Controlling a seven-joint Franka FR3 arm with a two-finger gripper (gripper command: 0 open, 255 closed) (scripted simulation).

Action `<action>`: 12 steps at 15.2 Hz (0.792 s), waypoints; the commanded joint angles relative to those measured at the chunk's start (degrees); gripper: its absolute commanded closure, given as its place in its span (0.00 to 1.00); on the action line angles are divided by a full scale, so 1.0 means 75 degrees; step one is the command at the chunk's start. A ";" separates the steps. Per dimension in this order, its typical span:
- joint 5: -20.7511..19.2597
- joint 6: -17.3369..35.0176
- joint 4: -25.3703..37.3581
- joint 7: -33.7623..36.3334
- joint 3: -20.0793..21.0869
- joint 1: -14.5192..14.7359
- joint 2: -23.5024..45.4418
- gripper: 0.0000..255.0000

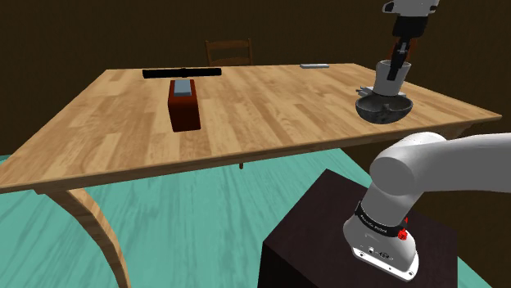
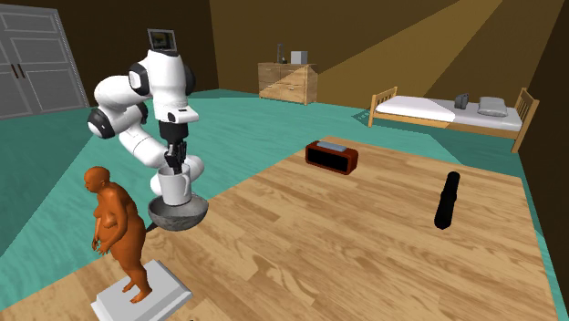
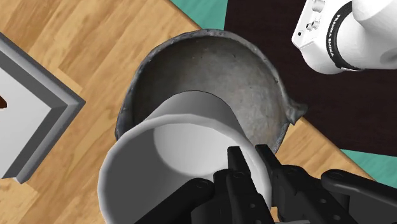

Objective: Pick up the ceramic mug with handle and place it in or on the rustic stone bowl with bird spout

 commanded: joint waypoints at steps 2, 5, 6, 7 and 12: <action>-0.0030 0.0073 -0.0107 -0.0001 -0.0034 -0.0010 -0.0043 1.00; -0.0031 0.0073 -0.0107 -0.0001 -0.0034 -0.0010 -0.0043 1.00; -0.0031 0.0073 -0.0107 -0.0001 -0.0034 -0.0010 -0.0043 1.00; -0.0031 0.0073 -0.0107 -0.0001 -0.0034 -0.0010 -0.0043 1.00; -0.0031 0.0073 -0.0106 -0.0001 -0.0034 -0.0009 -0.0042 0.00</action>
